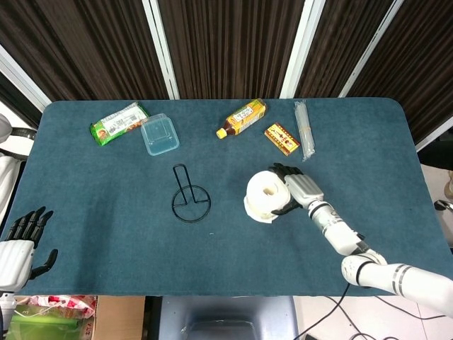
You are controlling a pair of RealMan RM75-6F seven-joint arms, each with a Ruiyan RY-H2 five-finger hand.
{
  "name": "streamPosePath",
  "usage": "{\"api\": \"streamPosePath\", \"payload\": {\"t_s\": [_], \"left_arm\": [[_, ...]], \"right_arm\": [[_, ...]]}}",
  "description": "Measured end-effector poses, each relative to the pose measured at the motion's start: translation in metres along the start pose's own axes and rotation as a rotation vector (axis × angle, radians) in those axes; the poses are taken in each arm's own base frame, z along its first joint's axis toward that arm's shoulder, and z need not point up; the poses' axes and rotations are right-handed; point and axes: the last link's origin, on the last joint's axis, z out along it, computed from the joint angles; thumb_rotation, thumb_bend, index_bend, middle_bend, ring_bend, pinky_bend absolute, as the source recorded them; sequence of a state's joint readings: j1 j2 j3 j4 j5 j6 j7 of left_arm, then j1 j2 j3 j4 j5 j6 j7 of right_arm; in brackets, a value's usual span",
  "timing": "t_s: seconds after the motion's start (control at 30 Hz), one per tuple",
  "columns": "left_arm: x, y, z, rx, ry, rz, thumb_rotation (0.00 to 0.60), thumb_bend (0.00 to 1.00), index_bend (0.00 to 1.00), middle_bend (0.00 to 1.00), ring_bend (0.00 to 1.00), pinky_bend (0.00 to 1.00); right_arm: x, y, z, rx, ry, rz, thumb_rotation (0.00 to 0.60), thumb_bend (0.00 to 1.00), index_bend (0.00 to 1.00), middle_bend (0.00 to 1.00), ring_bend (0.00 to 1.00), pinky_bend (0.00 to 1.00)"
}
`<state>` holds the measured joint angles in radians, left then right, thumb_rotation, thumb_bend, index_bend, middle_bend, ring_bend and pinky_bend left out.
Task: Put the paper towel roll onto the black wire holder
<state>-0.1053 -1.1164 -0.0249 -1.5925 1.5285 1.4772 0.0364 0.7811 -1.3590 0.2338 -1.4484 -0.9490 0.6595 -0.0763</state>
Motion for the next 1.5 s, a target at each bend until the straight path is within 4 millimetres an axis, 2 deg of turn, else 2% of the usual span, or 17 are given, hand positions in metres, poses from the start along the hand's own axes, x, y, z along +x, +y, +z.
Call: {"api": "streamPosePath", "payload": {"t_s": [0.03,0.1,0.23,0.43,0.63,0.9,1.03,1.23,1.5], "left_arm": [[0.0,0.0,0.0,0.0,-0.002,0.0,0.6,0.41,0.0,0.0,0.0,0.1],[0.0,0.0,0.0,-0.001,-0.003,0.0,0.6,0.41,0.0,0.0,0.0,0.1],[0.0,0.0,0.0,-0.002,0.0,-0.002,0.6,0.41,0.0,0.0,0.0,0.1],[0.0,0.0,-0.001,-0.005,0.003,-0.003,0.6,0.41,0.0,0.0,0.0,0.1],[-0.002,0.002,-0.001,-0.008,-0.009,0.005,0.6,0.41,0.0,0.0,0.0,0.1],[-0.006,0.006,0.0,-0.017,-0.021,0.014,0.6,0.41,0.0,0.0,0.0,0.1],[-0.007,0.006,0.002,-0.015,-0.028,0.015,0.6,0.41,0.0,0.0,0.0,0.1],[-0.007,0.004,0.004,-0.005,-0.029,0.013,0.6,0.41,0.0,0.0,0.0,0.1],[-0.006,0.0,0.006,0.01,-0.029,0.009,0.6,0.41,0.0,0.0,0.0,0.1]], "right_arm": [[-0.001,0.0,0.001,-0.001,0.005,0.002,0.6,0.21,0.47,0.38,0.39,0.49],[-0.002,-0.001,0.002,-0.005,0.014,0.015,0.6,0.24,0.61,0.51,0.53,0.57],[-0.001,-0.003,0.001,-0.006,0.038,0.061,0.6,0.29,0.74,0.65,0.67,0.59],[0.008,-0.006,-0.006,0.018,0.082,0.096,0.6,0.29,0.74,0.65,0.67,0.59],[0.033,-0.018,-0.023,0.082,0.163,0.135,0.6,0.29,0.75,0.65,0.68,0.59],[0.074,-0.054,-0.045,0.193,0.25,0.175,0.6,0.29,0.75,0.65,0.68,0.59],[0.082,-0.062,-0.053,0.23,0.257,0.174,0.6,0.3,0.75,0.65,0.68,0.59],[0.109,-0.109,-0.05,0.302,0.287,0.17,0.6,0.3,0.75,0.65,0.68,0.59],[0.133,-0.19,-0.043,0.315,0.332,0.129,0.6,0.3,0.75,0.65,0.68,0.58]]}}
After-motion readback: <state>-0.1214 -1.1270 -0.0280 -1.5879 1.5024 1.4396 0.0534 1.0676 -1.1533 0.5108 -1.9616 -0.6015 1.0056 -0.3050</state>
